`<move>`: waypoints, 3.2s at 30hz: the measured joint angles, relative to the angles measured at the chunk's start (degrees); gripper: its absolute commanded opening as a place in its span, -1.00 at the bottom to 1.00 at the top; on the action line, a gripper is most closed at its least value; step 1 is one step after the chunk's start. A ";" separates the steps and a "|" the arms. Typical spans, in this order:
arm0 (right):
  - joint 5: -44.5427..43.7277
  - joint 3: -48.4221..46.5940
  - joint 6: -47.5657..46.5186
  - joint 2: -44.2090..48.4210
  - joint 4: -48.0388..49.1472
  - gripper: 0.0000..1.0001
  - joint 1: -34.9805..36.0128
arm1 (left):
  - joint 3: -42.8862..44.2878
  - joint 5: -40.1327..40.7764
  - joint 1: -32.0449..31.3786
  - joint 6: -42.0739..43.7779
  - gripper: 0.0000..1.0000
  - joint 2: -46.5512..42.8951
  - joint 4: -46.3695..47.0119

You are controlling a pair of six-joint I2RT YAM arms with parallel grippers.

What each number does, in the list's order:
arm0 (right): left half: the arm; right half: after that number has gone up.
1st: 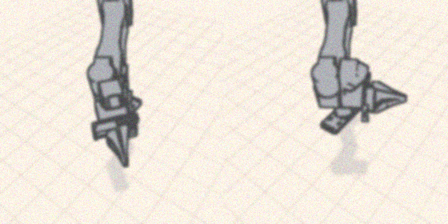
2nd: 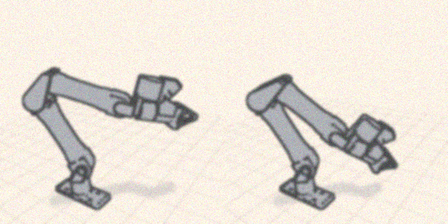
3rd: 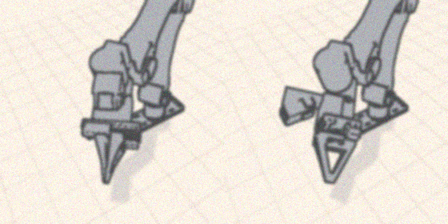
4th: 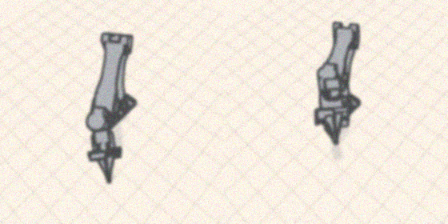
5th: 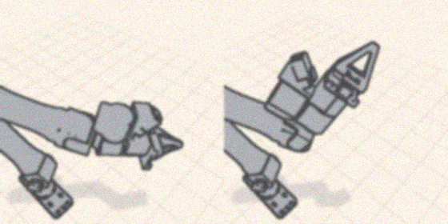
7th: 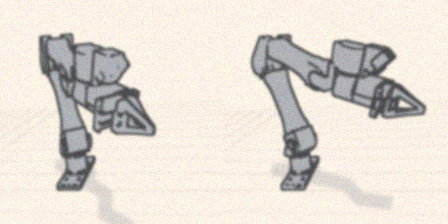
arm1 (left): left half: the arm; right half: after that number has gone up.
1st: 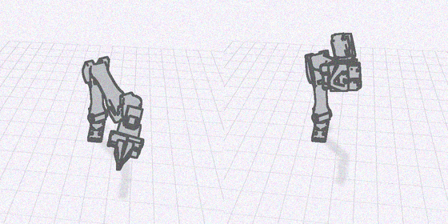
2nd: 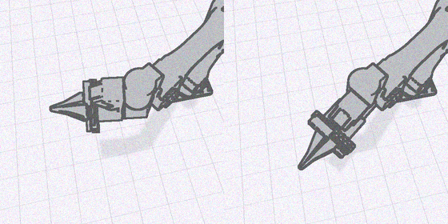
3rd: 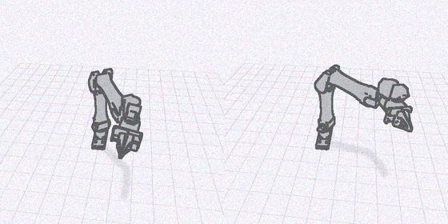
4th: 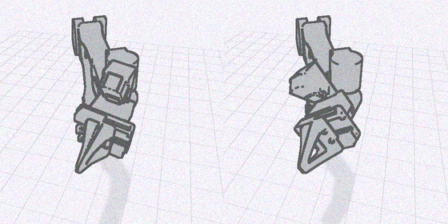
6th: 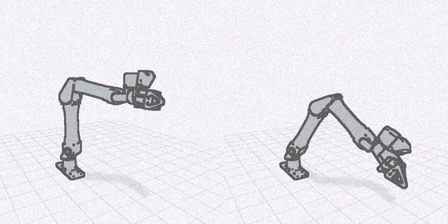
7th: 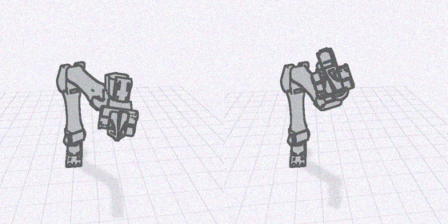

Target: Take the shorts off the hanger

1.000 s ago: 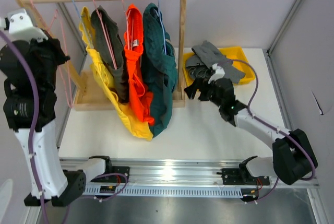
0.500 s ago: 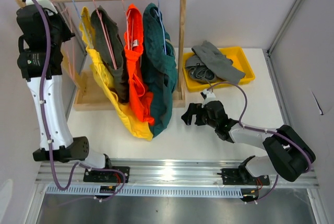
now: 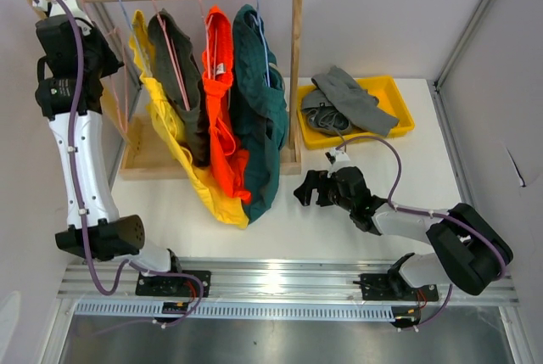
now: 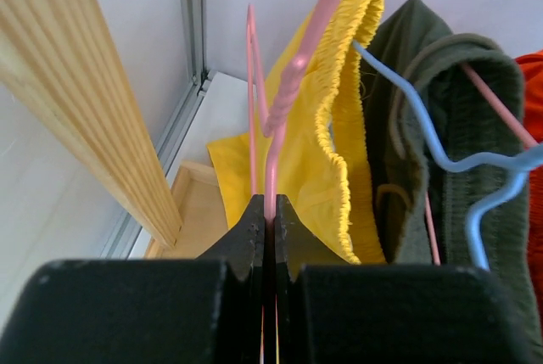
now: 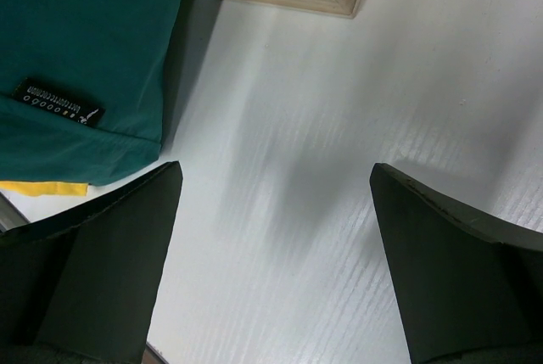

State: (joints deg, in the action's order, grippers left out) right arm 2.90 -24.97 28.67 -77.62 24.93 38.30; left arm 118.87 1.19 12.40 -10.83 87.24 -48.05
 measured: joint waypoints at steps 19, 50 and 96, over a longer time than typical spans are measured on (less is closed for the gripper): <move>-0.02 0.00 -0.48 0.35 -0.17 0.99 0.00 | -7.04 -2.99 0.98 -2.84 0.63 -9.44 1.49; -0.66 0.00 -1.86 0.39 -0.72 0.99 0.15 | -7.02 -12.59 -4.37 -5.68 -0.02 -8.17 5.90; -26.36 -73.55 -21.44 -9.66 -29.55 0.99 44.06 | -3.04 -4.13 -7.80 -7.98 -1.00 -16.83 0.17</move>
State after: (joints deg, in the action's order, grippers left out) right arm -23.46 -98.52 7.22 -87.29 -4.62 82.37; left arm 115.83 -2.94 4.60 -18.81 70.41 -47.88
